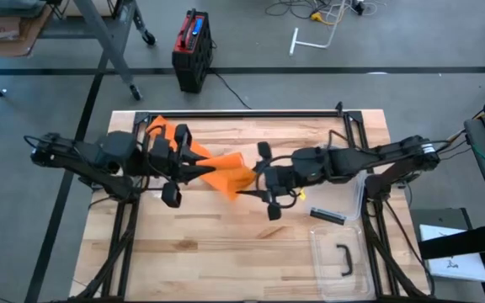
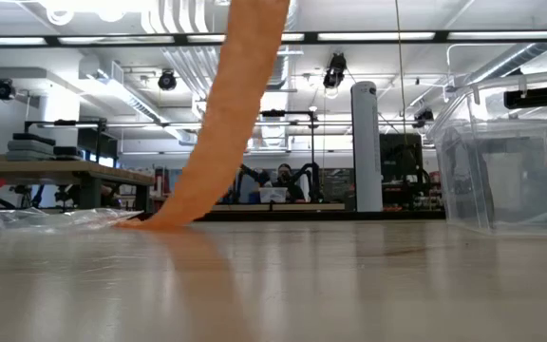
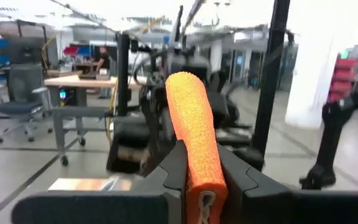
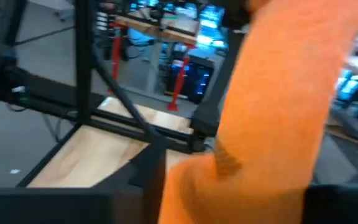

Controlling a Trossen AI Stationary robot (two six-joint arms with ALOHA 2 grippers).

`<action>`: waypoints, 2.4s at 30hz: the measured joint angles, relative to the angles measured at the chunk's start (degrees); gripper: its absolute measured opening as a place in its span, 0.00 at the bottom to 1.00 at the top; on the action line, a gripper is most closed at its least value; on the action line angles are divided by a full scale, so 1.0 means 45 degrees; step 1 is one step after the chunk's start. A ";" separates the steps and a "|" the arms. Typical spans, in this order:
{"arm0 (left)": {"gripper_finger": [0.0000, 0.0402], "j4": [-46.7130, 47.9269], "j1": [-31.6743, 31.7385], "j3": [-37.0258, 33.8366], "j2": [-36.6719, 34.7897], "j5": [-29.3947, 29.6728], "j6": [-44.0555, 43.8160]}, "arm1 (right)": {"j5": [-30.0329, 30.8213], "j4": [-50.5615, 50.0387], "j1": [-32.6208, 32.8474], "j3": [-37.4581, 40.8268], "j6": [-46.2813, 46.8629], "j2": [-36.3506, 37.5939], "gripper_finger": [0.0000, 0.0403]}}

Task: Roll bandage
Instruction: Roll the orange bandage

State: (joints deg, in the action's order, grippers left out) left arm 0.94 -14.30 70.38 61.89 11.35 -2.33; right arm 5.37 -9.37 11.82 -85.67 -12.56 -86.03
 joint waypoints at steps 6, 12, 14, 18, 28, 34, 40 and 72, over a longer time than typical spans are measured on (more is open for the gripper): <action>0.09 0.2080 -0.0059 0.1909 0.0711 0.0001 0.0804 | 0.1114 -0.0997 0.0080 -0.0498 0.0468 0.0993 0.53; 0.09 0.2457 -0.0059 0.3400 0.1481 -0.0012 0.2579 | 0.1146 -0.0738 0.0066 -0.0520 0.1992 0.1818 0.64; 0.09 0.2795 -0.0059 0.3849 0.1744 0.0015 0.3273 | 0.1143 -0.0552 0.0066 -0.0552 0.2556 0.1874 0.66; 0.09 0.4174 -0.0064 0.4819 0.2309 0.0985 0.4080 | 0.1135 -0.0372 0.0037 -0.1009 0.4052 0.1784 0.68; 0.09 0.7575 -0.0409 0.6405 0.3892 0.2945 0.2749 | 0.1345 -0.1686 0.0042 -0.1113 0.2005 0.1622 0.65; 0.09 0.7958 -0.0930 0.7210 0.4426 0.3103 0.2645 | 0.1982 -0.1301 0.0093 -0.1142 0.0497 0.1486 0.62; 0.09 0.8150 -0.1413 0.7376 0.4454 0.4220 0.2598 | 0.2412 -0.1786 0.0288 -0.1267 0.0215 0.1747 0.59; 0.10 0.7526 -0.1589 0.7337 0.4692 0.3013 0.3098 | 0.1024 -0.0203 0.0347 -0.1307 0.0277 0.0755 0.43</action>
State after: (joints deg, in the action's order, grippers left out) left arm 34.81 -21.45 103.39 83.00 24.91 11.62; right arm 9.98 -10.28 13.39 -91.55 -11.31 -82.63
